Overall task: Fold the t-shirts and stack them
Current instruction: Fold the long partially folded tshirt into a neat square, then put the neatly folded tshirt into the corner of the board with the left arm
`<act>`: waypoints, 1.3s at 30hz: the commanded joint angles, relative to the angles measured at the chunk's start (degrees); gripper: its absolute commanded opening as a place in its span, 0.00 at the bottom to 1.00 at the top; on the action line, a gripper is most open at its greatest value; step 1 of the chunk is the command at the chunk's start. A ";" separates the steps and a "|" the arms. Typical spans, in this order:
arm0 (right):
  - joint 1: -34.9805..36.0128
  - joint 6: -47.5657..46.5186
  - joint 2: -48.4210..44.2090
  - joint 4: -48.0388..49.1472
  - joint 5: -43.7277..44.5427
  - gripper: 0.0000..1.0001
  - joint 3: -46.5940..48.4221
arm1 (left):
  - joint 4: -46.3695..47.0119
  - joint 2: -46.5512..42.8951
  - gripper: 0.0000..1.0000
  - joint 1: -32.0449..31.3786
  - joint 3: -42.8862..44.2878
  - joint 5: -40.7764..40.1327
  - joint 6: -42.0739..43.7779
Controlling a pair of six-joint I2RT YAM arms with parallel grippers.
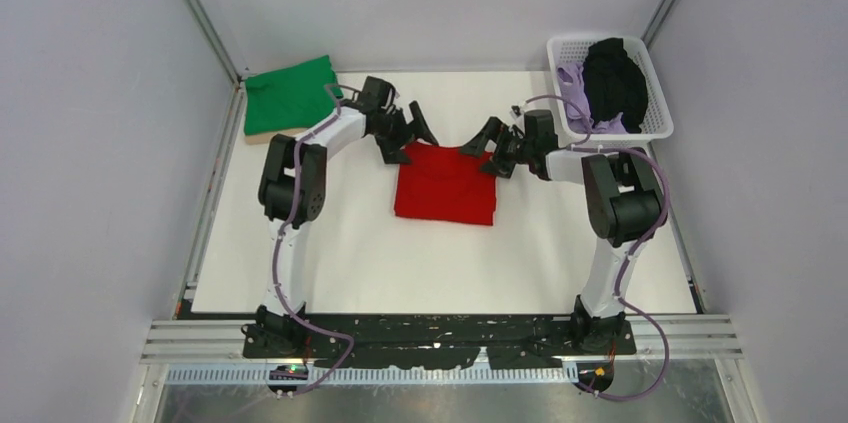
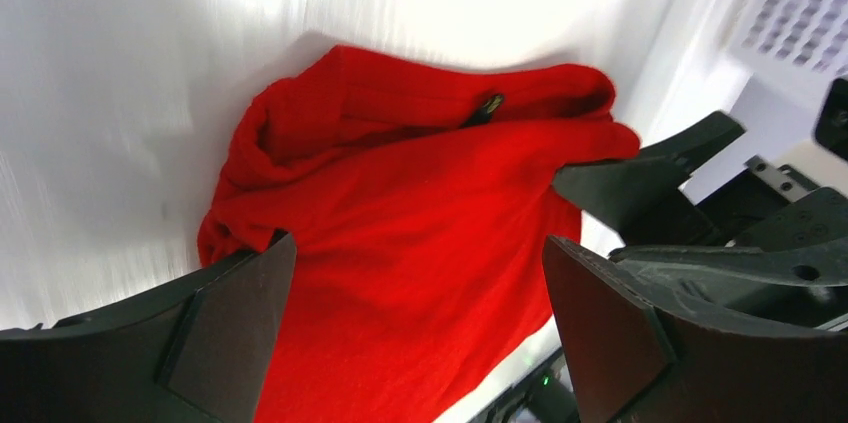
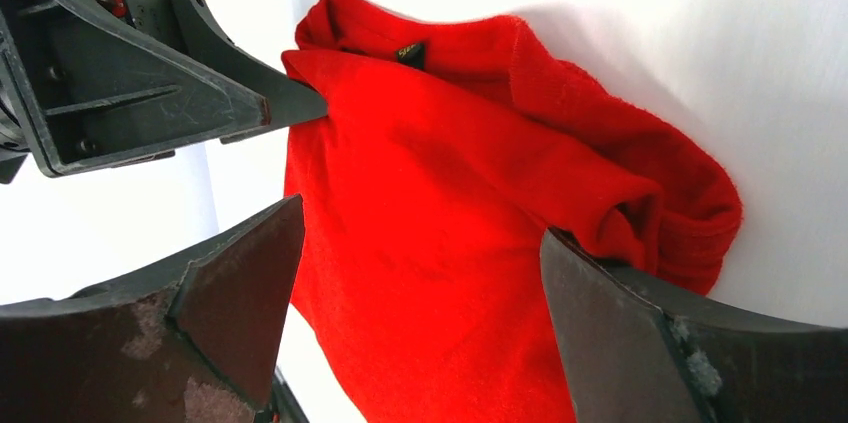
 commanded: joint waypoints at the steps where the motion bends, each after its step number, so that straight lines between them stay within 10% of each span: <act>1: 1.14 -1.24 -6.62 -6.98 1.46 0.95 -11.46 | -6.02 -8.69 0.99 -2.65 -12.41 -0.78 3.76; 7: 2.65 -2.61 -16.92 -7.54 3.78 0.95 -20.97 | -1.12 -21.09 0.99 -5.01 -28.35 -6.97 4.31; 20: 2.73 -8.52 -39.93 -15.96 15.58 0.95 -18.11 | -4.55 -36.63 1.00 -7.58 -31.78 -15.84 9.74; 39: 2.27 -17.07 -74.49 -32.80 45.19 0.95 -29.24 | 2.28 -27.64 0.90 -13.72 -40.06 -17.31 4.68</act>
